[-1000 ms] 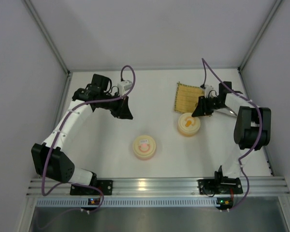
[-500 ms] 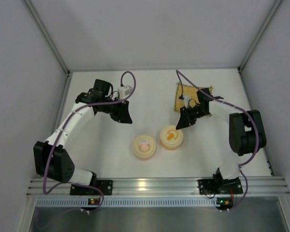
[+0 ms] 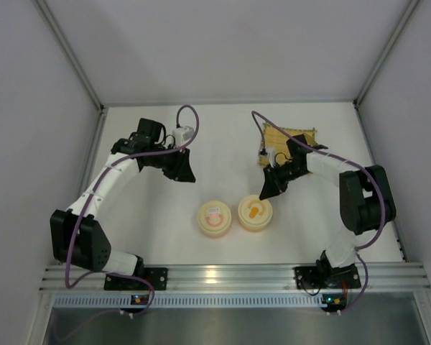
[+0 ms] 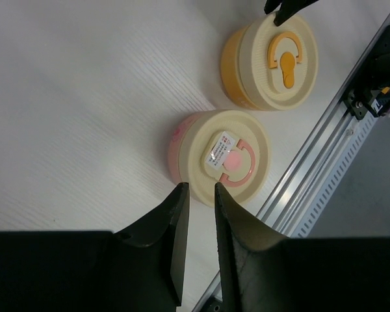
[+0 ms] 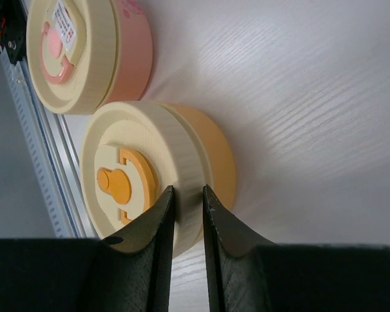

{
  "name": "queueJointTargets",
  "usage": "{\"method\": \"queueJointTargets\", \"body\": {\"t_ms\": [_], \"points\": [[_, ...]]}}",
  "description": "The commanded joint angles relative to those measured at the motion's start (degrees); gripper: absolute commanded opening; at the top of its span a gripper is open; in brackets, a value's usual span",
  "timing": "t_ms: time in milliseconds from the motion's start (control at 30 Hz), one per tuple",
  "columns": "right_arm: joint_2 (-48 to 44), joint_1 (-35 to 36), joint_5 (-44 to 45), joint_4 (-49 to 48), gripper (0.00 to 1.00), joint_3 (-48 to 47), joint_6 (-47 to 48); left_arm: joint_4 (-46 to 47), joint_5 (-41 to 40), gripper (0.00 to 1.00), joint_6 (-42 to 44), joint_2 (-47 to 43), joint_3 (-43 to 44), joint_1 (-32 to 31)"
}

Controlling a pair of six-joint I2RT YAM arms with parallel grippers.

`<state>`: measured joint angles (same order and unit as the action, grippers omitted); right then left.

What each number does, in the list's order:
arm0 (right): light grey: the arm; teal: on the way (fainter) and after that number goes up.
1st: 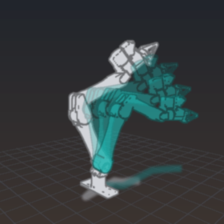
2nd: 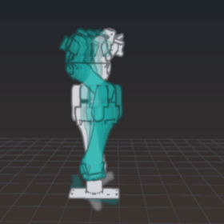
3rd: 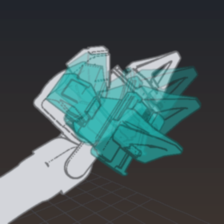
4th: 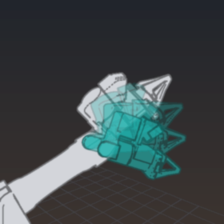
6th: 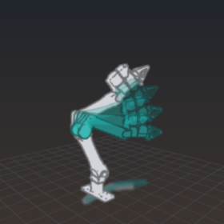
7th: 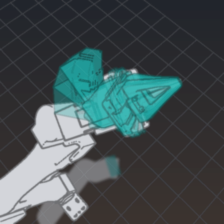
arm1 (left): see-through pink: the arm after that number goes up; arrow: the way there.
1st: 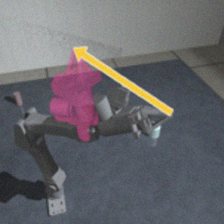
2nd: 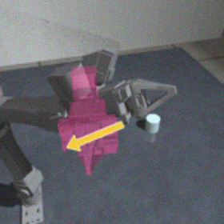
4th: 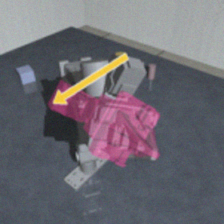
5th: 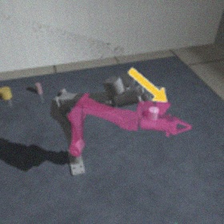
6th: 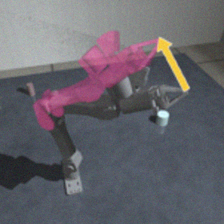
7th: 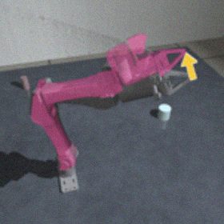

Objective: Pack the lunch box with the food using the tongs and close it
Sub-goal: Move the packing box to the center of the board, then reset both arms

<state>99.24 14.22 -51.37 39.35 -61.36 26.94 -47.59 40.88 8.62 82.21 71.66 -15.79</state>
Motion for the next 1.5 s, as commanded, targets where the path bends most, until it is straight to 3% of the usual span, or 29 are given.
{"method": "queueJointTargets", "body": {"t_ms": [0, 500, 700, 833, 867, 933, 967, 1033, 1067, 1100, 1133, 1167, 1333, 1467], "points": [[-1.07, 0.9, 1.98, 6.17, 0.07, 1.77, 7.42, 3.03, 0.6, 0.28, -0.71, -0.92, -0.2, 0.15], [-3.18, 5.65, 2.59, 2.4, 0.1, 3.53, 3.48, 4.97, -0.1, 0.31, -1.51, -2.23, -2.84, 0.32], [-5.2, 5.38, 3.3, 2.39, 0.25, 1.69, 2.33, 4.44, 1.21, 0.33, -1.51, -3.29, -3.54, 2.25], [-6.42, 4.51, 2.77, 5.9, 0.5, -2.26, 2.77, 3.74, 1.3, 0.34, -1.15, -4.25, -3.45, 2.78], [-6.86, 4.42, 2.68, 6.52, 0.57, -3.75, 2.86, 3.65, 1.48, 0.38, -1.15, -4.86, -3.45, 2.87], [-8.26, 3.8, 2.6, 8.71, 0.62, -5.34, 3.47, 3.56, 1.22, 0.45, -1.41, -5.4, -3.45, 3.13], [-8.88, 3.54, 2.51, 9.59, 0.69, -7.09, 3.65, 3.47, 1.13, 0.54, -1.5, -5.83, -3.37, 3.22], [-10.98, 2.14, 1.2, 12.39, 0.72, -9.11, 4.26, 3.65, 0.87, 0.66, -2.47, -6.54, -3.72, 4.1], [-11.7, 1.43, 0.75, 13.28, 0.82, -11.39, 4.35, 3.74, 0.78, 0.75, -2.99, -7.15, -3.81, 4.45], [-12.49, 0.73, 0.31, 13.99, 0.89, -12.45, 4.26, 3.74, 0.25, 0.98, -3.78, -7.33, -3.72, 4.89], [-14.58, -1.1, -0.21, 14.52, 0.98, -13.42, 3.39, 3.48, -0.1, 0.98, -3.79, -7.59, -3.46, 5.76], [-15.73, -2.25, -0.3, 14.52, 0.99, -14.91, 2.86, 1.99, -0.36, 0.98, -3.27, -7.86, -3.11, 6.12], [-22.15, -10.59, 2.41, 13.73, 0.99, -15.81, -0.04, 4.26, -4.93, 0.98, -4.49, -10.67, -5.38, 10.94], [-27.95, -19.82, 5.14, 6.81, 0.99, -7.84, -5.83, 5.14, -5.37, 0.98, -5.46, -12.07, -7.14, 15.96]]}}
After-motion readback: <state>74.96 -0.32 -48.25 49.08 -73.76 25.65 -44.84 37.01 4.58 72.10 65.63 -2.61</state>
